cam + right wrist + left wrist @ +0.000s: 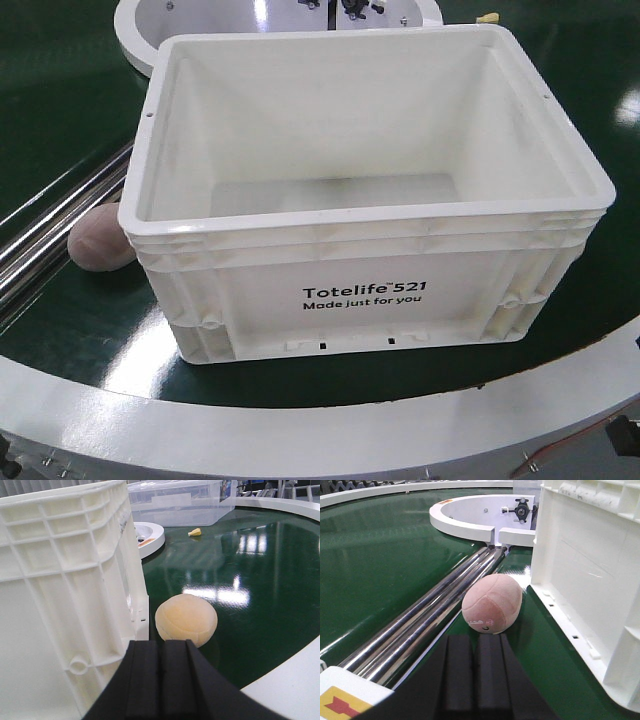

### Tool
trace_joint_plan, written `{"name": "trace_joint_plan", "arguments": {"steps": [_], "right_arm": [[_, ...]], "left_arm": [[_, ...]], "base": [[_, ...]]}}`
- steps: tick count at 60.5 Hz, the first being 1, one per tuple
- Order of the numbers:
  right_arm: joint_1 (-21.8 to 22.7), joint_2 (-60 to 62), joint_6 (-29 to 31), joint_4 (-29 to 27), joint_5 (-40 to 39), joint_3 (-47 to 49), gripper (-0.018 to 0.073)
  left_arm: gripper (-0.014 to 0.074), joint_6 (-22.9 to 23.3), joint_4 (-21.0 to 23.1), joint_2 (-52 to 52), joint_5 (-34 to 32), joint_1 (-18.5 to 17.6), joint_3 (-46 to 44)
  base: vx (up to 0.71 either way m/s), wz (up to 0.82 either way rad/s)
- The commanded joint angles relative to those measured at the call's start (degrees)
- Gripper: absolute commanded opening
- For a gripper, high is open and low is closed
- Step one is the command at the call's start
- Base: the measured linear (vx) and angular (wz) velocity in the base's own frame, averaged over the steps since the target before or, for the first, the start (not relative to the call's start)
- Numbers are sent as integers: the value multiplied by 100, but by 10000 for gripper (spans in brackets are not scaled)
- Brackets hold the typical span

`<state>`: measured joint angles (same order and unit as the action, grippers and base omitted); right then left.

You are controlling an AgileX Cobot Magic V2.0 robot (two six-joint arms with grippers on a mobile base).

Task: Place moving items into box and shelve

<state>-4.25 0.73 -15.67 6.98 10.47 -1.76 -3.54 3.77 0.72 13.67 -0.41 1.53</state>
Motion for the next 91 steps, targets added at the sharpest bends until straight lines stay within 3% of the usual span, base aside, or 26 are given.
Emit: {"name": "trace_joint_plan", "arguments": {"steps": [1, 32, 42, 60, 68, 74, 82, 86, 91], "right_arm": [[31, 37, 34, 40, -454, -26, -8], [31, 37, 34, 40, -454, -26, -8], [31, 37, 34, 40, -454, -26, -8], [31, 37, 34, 40, -472, -26, -8], [31, 37, 34, 40, -480, -26, -8], [31, 37, 28, 21, -879, -26, -8], [31, 37, 28, 40, -2146, -15, -8], [31, 37, 28, 40, -2665, 14, -8], [31, 37, 28, 40, -2493, 248, -8]], "left_arm": [[-7, 24, 55, 79, -458, -10, -57], [-7, 24, 55, 79, -458, -10, -57], [-7, -261, -408, 79, -463, -10, -57], [-7, -236, -377, 79, -468, -10, -57], [-7, 442, 766, 79, -720, -15, -65], [-7, 565, 1430, 79, -1223, -15, -117], [-7, 565, 1597, 79, -2010, -15, -117], [-7, 565, 1597, 79, -1970, -15, -199], [-7, 565, 1592, 73, -1629, -15, -453]], "base": [[0, 0], [0, 0], [0, 0], [0, 0], [0, 0], [0, 0], [0, 0], [0, 0], [0, 0]]}}
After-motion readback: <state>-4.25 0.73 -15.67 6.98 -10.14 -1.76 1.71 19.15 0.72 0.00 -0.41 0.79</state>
